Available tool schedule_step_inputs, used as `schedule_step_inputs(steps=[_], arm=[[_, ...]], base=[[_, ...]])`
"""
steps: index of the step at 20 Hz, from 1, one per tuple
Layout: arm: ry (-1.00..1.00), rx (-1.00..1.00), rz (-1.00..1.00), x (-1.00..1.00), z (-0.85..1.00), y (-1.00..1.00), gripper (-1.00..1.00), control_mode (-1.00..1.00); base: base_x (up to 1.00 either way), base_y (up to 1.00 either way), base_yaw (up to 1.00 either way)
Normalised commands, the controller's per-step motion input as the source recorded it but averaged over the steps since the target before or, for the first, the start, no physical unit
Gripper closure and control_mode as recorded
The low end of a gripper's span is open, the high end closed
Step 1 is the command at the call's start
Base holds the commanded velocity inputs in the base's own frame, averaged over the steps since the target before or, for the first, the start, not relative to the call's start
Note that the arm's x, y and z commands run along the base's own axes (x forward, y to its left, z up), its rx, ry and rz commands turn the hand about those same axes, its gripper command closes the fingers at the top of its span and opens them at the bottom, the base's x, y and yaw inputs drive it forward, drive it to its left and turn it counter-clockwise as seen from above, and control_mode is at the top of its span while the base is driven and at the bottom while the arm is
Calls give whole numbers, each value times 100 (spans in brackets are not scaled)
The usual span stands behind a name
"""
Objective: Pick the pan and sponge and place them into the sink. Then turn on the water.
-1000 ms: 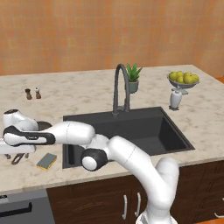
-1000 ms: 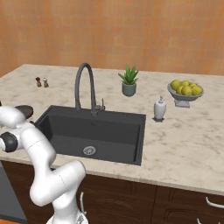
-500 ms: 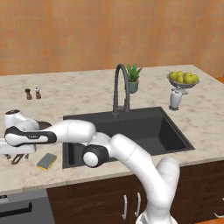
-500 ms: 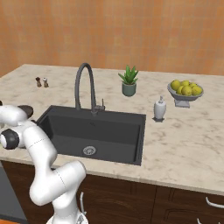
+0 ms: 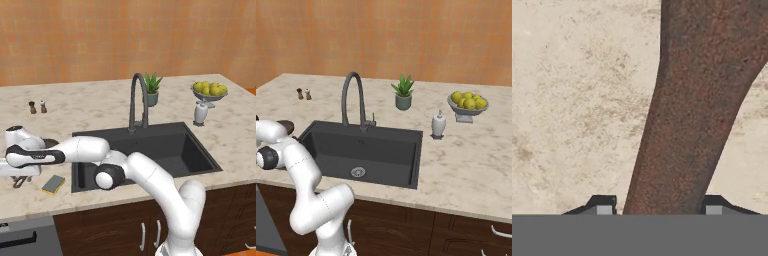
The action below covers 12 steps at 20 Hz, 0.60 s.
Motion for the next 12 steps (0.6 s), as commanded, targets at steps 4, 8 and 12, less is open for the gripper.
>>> schedule_step_inputs(steps=[4, 8, 12], arm=[[0, 0, 0, 0, 0, 0, 100, -100], [0, 1, 0, -1, 0, -16, 100, -100], [-4, 10, -1, -10, 0, -36, 100, -100]], base=[[0, 0, 0], [0, 0, 0], [0, 0, 0]])
